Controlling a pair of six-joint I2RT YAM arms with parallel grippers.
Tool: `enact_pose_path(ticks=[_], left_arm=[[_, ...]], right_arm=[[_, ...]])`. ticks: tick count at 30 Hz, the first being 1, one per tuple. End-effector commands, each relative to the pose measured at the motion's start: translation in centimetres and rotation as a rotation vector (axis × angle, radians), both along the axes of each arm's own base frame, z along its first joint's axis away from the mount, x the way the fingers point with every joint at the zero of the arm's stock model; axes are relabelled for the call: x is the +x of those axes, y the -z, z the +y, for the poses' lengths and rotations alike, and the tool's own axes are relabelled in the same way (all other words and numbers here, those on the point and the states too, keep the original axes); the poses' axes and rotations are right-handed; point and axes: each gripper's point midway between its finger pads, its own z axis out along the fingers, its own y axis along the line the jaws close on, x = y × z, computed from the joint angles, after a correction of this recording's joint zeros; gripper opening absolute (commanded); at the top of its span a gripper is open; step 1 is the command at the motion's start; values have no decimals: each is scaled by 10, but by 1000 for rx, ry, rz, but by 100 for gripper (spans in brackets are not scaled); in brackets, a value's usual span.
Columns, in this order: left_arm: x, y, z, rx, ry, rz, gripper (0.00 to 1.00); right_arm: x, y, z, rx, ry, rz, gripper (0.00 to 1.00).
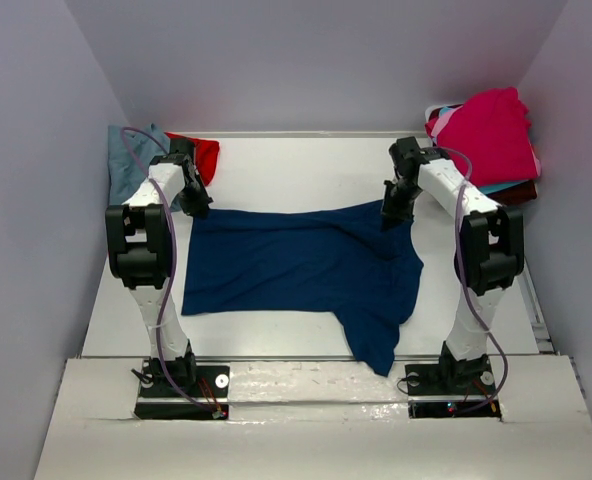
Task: Fold and stack the t-shirts
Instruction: Fold the tshirt
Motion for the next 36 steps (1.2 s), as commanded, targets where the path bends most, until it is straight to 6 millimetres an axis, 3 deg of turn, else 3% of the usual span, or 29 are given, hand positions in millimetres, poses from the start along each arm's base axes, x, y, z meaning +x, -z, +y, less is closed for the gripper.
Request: enact_pose_path(ticks=[1, 11, 19, 24, 27, 28, 29, 30, 31, 33, 36], left_arm=[[8, -16, -2, 0, 13, -33, 12], [8, -17, -2, -5, 13, -35, 12], [6, -16, -2, -2, 16, -33, 12], [5, -17, -2, -1, 15, -35, 12], [4, -17, -2, -1, 20, -33, 14], [3, -18, -2, 1, 19, -36, 19], [2, -17, -2, -1, 20, -33, 21], [2, -18, -2, 1, 19, -36, 25], [2, -18, -2, 1, 19, -41, 27], [2, -19, -1, 3, 22, -42, 29], [2, -19, -1, 6, 19, -42, 30]], right_arm=[[-23, -14, 10, 91, -73, 9, 7], [-74, 12, 36, 126, -229, 122, 7], [-95, 22, 56, 171, -304, 153, 7], [-103, 31, 59, 157, -326, 185, 9], [-99, 31, 56, 130, -296, 164, 22], [-94, 28, 57, 130, -283, 139, 36], [-94, 25, 57, 132, -276, 133, 36], [-88, 19, 61, 146, -271, 97, 48], [-84, 15, 62, 152, -265, 78, 53], [-72, 6, 68, 167, -245, 30, 61], [-52, -6, 71, 160, -209, -39, 63]])
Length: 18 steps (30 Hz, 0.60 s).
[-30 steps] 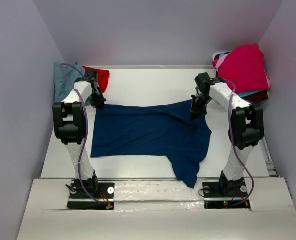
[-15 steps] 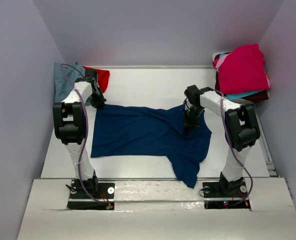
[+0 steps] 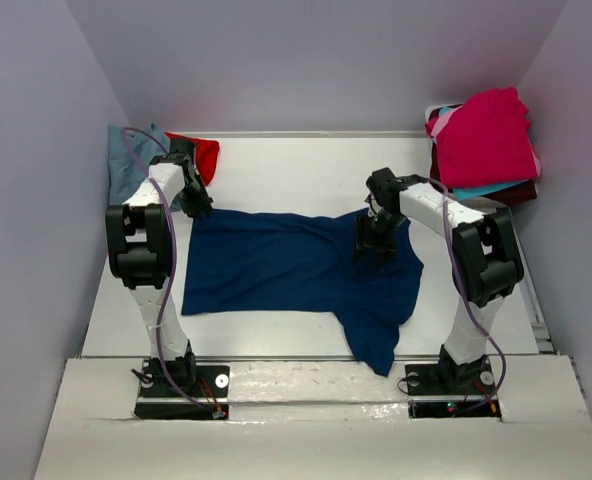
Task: Fold and stack the t-shirts
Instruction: Fold the tshirt
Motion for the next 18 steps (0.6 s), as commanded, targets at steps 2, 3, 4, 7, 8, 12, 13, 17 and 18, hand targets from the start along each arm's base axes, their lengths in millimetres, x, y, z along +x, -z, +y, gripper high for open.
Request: enact_pose_path(ticks=[2, 3, 4, 7, 8, 12, 13, 17, 18], left_arm=[[6, -19, 1, 15, 9, -48, 30], [10, -22, 2, 20, 5, -57, 30], [13, -22, 3, 24, 5, -59, 30], [23, -23, 5, 36, -2, -66, 30], [24, -19, 5, 37, 1, -53, 30], [34, -24, 13, 76, -13, -68, 31], [36, -27, 13, 77, -14, -74, 31], [40, -29, 13, 77, -16, -80, 31], [41, -29, 13, 79, -15, -80, 31]], right_arm=[[53, -41, 13, 17, 83, -220, 62], [63, -47, 13, 8, 96, -254, 61], [69, -43, 13, -6, 110, -249, 61], [91, -47, 14, -37, 129, -285, 61], [95, -38, 13, -59, 135, -268, 60], [119, -26, 6, -89, 192, -260, 58], [123, -26, 9, -82, 205, -257, 57], [139, -12, -8, -123, 277, -221, 49], [141, -10, -13, -129, 294, -217, 48]])
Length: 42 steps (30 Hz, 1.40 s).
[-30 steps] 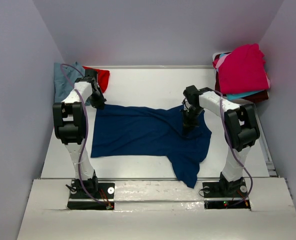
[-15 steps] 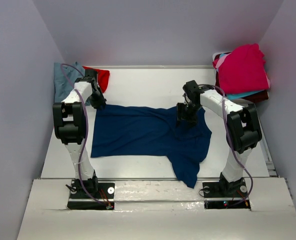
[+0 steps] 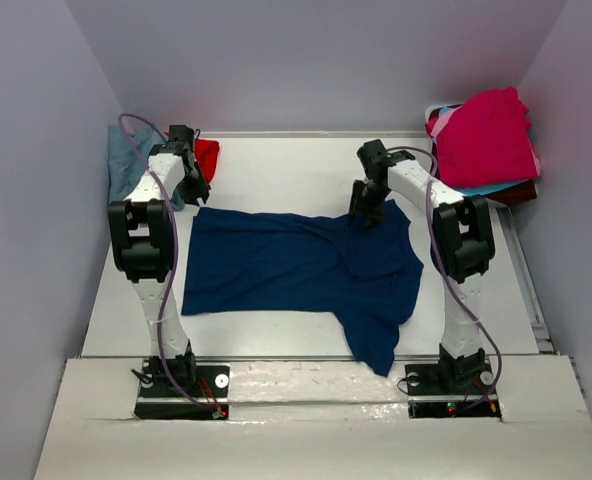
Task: Fold and stack the t-shirts
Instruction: Fold the tshirt
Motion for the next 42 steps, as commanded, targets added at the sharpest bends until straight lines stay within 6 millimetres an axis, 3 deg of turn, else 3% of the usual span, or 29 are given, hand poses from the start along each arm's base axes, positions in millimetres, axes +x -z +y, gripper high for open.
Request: enact_pose_path(ticks=[1, 5, 14, 23, 42], left_arm=[[6, -13, 4, 30, 5, -18, 31], [8, -11, 9, 29, -5, -14, 31], [14, -1, 17, 24, -23, 2, 36], [21, 3, 21, 22, -31, 9, 38], [8, 44, 24, 15, -32, 88, 38]], right_arm=[[25, -2, -23, -47, 119, -20, 48], [36, -1, -40, -56, 188, -18, 41], [53, 0, -61, -48, 244, -12, 41], [52, 23, -56, -34, 232, 37, 40], [55, 30, -71, -29, 262, 54, 41]])
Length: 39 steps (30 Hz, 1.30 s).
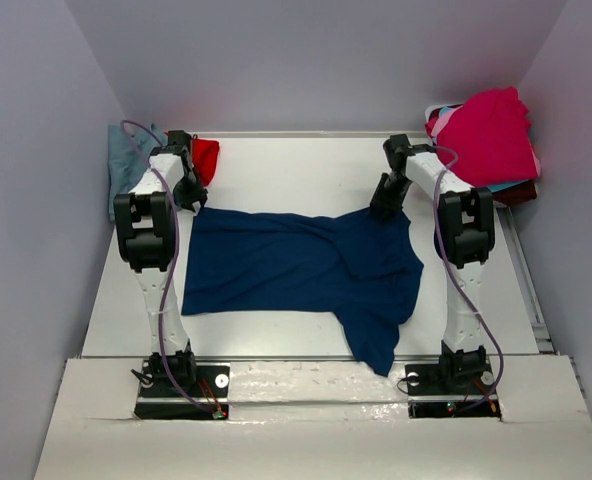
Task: Fold and stack the t-shirts
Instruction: Fold the tshirt
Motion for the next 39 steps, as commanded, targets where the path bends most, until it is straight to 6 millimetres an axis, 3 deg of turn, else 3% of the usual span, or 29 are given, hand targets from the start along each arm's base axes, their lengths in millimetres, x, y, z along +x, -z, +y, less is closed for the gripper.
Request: enact_pose_path(ticks=[1, 20, 24, 29, 39], left_arm=[[-3, 6, 5, 7, 2, 10, 38], [4, -1, -12, -80, 45, -25, 37], [3, -6, -13, -83, 47, -35, 28], [1, -18, -13, -84, 49, -57, 7], [-6, -43, -18, -105, 49, -104, 6]], right_arm=[[6, -6, -1, 13, 11, -14, 40], [3, -3, 2, 31, 7, -8, 40], [2, -2, 2, 33, 6, -6, 40], [3, 0, 2, 33, 3, -3, 40], [4, 4, -2, 30, 10, 2, 40]])
